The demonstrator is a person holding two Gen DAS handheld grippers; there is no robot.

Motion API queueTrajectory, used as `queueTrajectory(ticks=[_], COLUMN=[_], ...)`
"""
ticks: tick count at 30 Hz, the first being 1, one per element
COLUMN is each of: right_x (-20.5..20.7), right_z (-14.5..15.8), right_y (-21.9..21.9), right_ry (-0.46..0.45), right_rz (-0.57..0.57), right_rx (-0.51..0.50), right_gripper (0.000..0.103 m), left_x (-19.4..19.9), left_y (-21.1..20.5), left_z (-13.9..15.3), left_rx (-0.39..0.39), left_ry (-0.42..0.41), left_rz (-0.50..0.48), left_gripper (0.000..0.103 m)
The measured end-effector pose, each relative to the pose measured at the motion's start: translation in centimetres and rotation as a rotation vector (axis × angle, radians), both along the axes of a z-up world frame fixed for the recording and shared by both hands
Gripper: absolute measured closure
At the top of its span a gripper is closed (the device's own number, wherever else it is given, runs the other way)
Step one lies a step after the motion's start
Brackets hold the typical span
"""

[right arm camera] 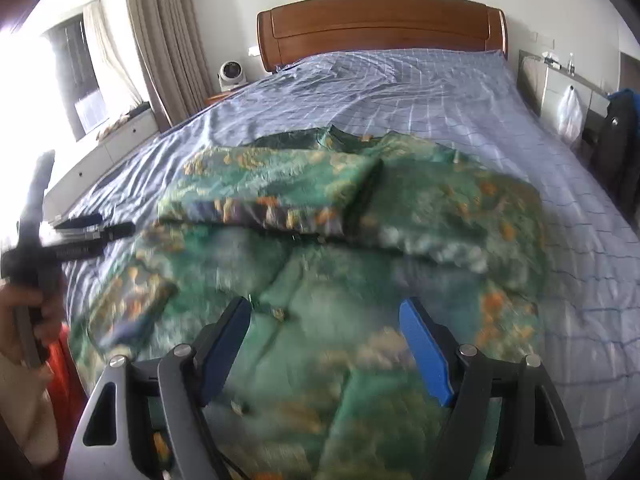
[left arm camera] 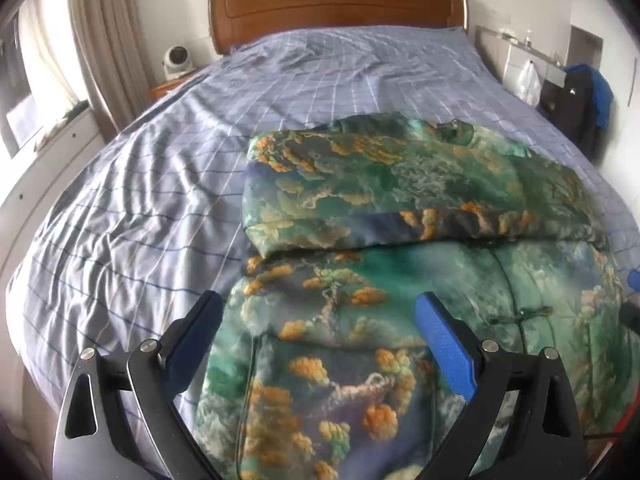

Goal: Fold large clothes

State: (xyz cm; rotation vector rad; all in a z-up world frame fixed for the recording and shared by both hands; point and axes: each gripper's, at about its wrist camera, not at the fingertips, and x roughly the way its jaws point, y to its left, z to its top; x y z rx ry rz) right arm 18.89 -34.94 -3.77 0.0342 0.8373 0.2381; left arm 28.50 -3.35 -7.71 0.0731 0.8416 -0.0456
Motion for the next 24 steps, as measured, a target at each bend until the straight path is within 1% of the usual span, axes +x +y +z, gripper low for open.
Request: queueTrajectory(ticks=[3,6,9,11,13,16,17,19,22,24], right_x=[-1.7,-2.9,-3.9,-5.1,-6.8,-9.6,-10.6,-11.9,-13.6,-14.3], right_z=[-0.2,-1.0,-1.3,-1.0,-0.6,-0.2,-0.4,-1.0,-2.7,-4.0], right_y=[-0.4,-1.2,-2.3,-3.1,-4.2,-6.6,-7.7,-9.6,-12.3,-13.6], right_ry=[0.003,0.018,0.04,0.038,0.033,0.045,0.062,0.102,0.182,0.234], right_rz=[0.001,-0.01,-0.036,-0.041,-0.038,-0.033,-0.033,-0.042,-0.08,-0.097], right_rx=[-0.028,-0.042,-0.022,-0.01,-0.025,-0.085,-0.101,-0.107,-0.058,0.007], right_gripper=[0.025,0.025,0.025,0.025,0.025,0.023,0.019,0.018,0.018,0.018], left_x=[-0.5,-1.0,-1.9,-2.8,-3.8,-5.2,-5.6,-6.4,-7.3,-7.6], left_y=[-0.1,0.5,2.5,4.8,7.5,11.0,11.6,12.6,12.6,11.9], left_z=[-0.5,-1.4,-2.4,-3.2,-4.0,-5.6,-6.1,-7.0,-8.0,-8.6], left_rx=[0.01,0.018,0.015,0.004,-0.019,-0.057,-0.073,-0.121,-0.21,-0.255], left_ry=[0.006,0.03,0.063,0.094,0.127,0.186,0.201,0.23,0.264,0.287], left_rz=[-0.004,0.002,0.01,0.02,0.027,0.022,0.02,0.012,-0.033,-0.078], left_gripper=[0.005,0.005,0.005,0.005,0.005,0.005,0.005,0.005,0.005,0.005])
